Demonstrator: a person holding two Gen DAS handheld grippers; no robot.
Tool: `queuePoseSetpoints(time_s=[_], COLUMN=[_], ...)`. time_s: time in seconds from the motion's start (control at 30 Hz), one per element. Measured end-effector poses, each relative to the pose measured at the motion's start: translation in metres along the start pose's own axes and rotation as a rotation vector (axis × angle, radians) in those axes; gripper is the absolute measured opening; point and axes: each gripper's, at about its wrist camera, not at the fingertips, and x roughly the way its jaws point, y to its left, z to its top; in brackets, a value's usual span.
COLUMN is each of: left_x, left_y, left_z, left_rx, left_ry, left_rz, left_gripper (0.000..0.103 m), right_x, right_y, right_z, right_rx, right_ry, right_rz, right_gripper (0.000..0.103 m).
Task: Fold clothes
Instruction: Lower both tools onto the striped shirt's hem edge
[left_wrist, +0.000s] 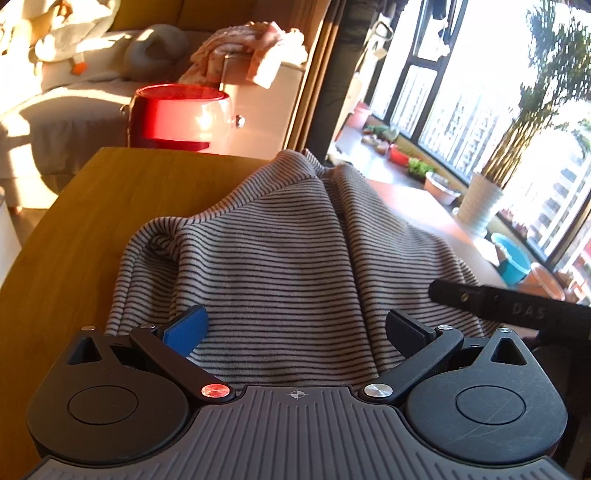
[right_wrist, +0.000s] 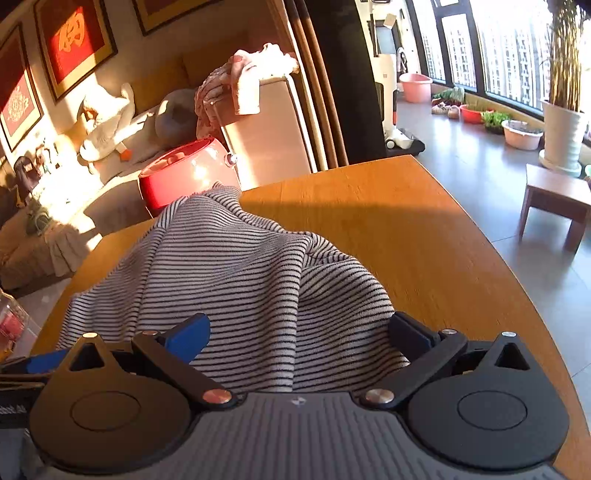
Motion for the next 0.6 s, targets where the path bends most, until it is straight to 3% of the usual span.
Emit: queuePoseSetpoints(time_s=[0.07, 0.2, 0.37, 0.6], left_x=[-0.001, -0.001, -0.009, -0.046], left_y=[0.006, 0.005, 0.008, -0.017], left_z=[0.001, 0.001, -0.008, -0.044], left_rx=[-0.015, 0.039, 0.020, 0.056], left_ry=[0.010, 0.027, 0.017, 0.038], left_rz=[-0.034, -0.048, -0.062, -0.039], left_gripper=[0.103, 0.103, 0.103, 0.103], right_x=[0.002, 0.004, -0.005, -0.043], right_y=[0.003, 0.007, 0.012, 0.006], right_z=[0.001, 0.001, -0.007, -0.035], right_rx=[-0.029, -0.057, -0.092, -0.120], right_ry=[0.017, 0.030, 0.042, 0.046], right_rz=[-0.013, -0.030, -0.026, -0.010], right_gripper=[0.103, 0.103, 0.103, 0.103])
